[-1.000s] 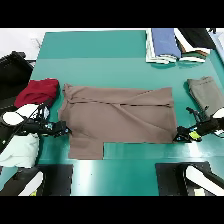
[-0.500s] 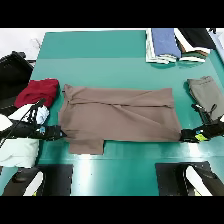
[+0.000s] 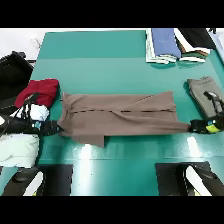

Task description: Fold the shirts.

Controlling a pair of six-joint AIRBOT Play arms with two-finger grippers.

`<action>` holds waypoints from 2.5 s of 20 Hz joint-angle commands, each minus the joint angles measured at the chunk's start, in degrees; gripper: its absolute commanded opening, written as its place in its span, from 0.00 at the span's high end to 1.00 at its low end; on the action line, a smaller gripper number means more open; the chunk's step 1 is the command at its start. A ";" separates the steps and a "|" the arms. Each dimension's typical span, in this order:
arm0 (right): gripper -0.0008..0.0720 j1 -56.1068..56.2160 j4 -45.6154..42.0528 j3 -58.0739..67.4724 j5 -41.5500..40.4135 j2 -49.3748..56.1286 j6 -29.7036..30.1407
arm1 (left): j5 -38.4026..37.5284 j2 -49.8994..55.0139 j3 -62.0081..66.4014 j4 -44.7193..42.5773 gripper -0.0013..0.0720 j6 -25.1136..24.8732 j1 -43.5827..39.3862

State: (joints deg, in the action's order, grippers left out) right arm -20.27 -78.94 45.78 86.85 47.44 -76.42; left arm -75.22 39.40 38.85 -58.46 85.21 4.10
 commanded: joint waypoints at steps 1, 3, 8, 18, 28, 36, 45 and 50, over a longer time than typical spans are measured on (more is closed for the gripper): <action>0.97 3.52 -0.15 8.33 -2.95 9.94 -0.48 | 9.20 11.72 7.54 -0.90 0.95 -3.28 0.04; 0.97 6.58 -0.13 13.40 -5.07 16.87 -1.40 | 11.32 20.96 13.97 -0.68 0.95 -5.11 0.04; 0.97 11.08 -0.07 25.86 -7.37 31.47 -3.74 | 15.67 39.08 25.46 0.85 0.95 -6.21 0.04; 0.42 2.58 18.99 38.47 -5.53 40.54 1.20 | 15.74 43.63 32.72 3.65 0.25 -4.11 0.04; 0.20 -11.23 24.63 16.50 -6.10 43.28 9.31 | 17.16 44.09 33.24 4.94 0.95 -3.87 -11.32; 0.92 -0.35 36.46 16.52 -13.25 47.43 14.29 | 31.36 48.61 33.62 5.07 0.95 0.72 -26.99; 0.97 8.33 37.33 36.30 -6.36 33.00 7.45 | 28.57 62.66 45.33 5.18 0.95 1.57 -33.03; 0.97 17.92 37.31 46.53 -6.21 30.05 2.54 | 28.83 65.20 46.03 5.53 0.95 1.90 -34.82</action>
State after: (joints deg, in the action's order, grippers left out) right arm -7.14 -41.74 86.83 80.71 79.33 -70.37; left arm -46.30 102.96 84.18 -53.01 86.65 -29.91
